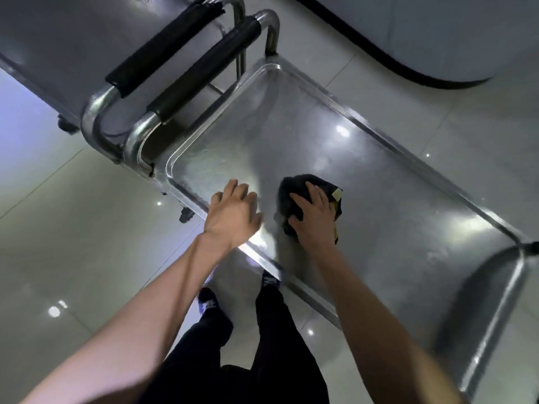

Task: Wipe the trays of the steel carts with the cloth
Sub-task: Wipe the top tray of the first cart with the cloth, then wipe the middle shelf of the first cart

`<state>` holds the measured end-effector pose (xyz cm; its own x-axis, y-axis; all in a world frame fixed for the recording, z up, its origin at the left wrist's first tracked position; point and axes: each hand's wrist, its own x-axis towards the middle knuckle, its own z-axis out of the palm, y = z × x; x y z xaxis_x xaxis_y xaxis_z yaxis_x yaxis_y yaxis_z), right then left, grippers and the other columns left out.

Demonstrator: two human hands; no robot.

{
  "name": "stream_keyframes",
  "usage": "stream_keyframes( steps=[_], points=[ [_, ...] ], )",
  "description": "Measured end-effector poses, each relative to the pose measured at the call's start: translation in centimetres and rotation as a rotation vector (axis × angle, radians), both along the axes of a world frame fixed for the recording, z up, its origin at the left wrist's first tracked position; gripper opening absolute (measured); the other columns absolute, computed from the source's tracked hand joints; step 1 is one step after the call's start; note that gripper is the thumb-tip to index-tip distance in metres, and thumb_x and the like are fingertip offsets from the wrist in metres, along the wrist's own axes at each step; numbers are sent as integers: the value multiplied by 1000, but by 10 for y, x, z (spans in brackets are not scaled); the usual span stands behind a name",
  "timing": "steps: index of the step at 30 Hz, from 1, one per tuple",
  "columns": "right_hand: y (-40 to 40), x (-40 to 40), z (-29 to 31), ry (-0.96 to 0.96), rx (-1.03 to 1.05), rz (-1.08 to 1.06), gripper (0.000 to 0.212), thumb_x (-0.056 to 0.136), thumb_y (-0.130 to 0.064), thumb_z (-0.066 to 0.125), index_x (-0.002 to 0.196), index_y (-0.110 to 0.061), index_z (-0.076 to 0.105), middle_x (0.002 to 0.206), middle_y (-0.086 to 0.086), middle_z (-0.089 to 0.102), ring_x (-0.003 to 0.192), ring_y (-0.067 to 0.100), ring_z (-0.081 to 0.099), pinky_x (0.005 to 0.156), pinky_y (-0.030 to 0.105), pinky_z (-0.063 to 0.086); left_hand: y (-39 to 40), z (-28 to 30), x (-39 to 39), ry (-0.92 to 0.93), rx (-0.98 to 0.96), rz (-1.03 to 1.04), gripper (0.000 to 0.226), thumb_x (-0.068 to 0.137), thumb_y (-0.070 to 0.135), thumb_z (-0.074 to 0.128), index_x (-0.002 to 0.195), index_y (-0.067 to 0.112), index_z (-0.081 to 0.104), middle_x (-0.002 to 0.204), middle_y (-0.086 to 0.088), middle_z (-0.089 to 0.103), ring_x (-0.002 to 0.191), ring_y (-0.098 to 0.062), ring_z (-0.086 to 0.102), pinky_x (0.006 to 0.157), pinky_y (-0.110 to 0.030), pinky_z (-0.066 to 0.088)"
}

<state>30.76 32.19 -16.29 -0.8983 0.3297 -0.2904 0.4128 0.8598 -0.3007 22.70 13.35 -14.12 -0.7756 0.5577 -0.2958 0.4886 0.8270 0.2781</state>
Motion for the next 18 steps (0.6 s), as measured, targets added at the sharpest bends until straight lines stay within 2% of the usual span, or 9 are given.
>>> stream_keyframes(
  steps=[2, 5, 7, 9, 13, 18],
  points=[
    [-10, 16, 2, 10, -10, -42, 51, 90, -24, 66, 139, -27, 56, 161, 6, 30, 147, 29, 24, 117, 51, 25, -16, 4, 2, 24, -18, -78, 34, 90, 45, 40, 108, 20, 54, 122, 2, 45, 134, -24, 32, 101, -41, 36],
    [-30, 39, 7, 29, -46, -178, 52, 85, -19, 70, 136, -25, 60, 157, 6, 36, 143, 31, 32, 113, 48, 32, -37, 12, 0, 94, -194, -297, 46, 94, 44, 19, 120, 20, 49, 132, -2, 47, 132, -27, 37, 107, -40, 35],
    [-45, 54, 13, 81, -115, -282, 53, 83, -16, 70, 134, -25, 62, 155, 5, 41, 140, 28, 38, 113, 44, 33, -49, 17, 1, 126, -223, -375, 49, 95, 41, 12, 124, 22, 47, 134, -2, 47, 131, -26, 39, 109, -38, 33],
    [-63, 70, 20, 173, -192, -388, 53, 80, -14, 69, 132, -26, 64, 151, 3, 46, 137, 24, 44, 114, 40, 34, -63, 22, 5, 148, -143, -368, 43, 96, 42, 23, 124, 25, 50, 133, 2, 50, 130, -22, 41, 107, -36, 35],
    [-98, 100, 37, 343, -279, -571, 52, 79, -9, 70, 130, -21, 67, 148, 6, 49, 133, 23, 48, 114, 33, 35, -78, 32, 24, 97, 30, -311, 43, 94, 38, 52, 132, 19, 56, 135, -2, 56, 130, -26, 45, 102, -43, 42],
    [-126, 135, 54, 430, -302, -647, 51, 80, -7, 69, 130, -18, 66, 148, 7, 50, 130, 24, 50, 112, 32, 39, -83, 41, 55, 54, 42, -338, 49, 94, 35, 54, 139, 14, 51, 136, -9, 57, 131, -30, 45, 102, -47, 43]
  ],
)
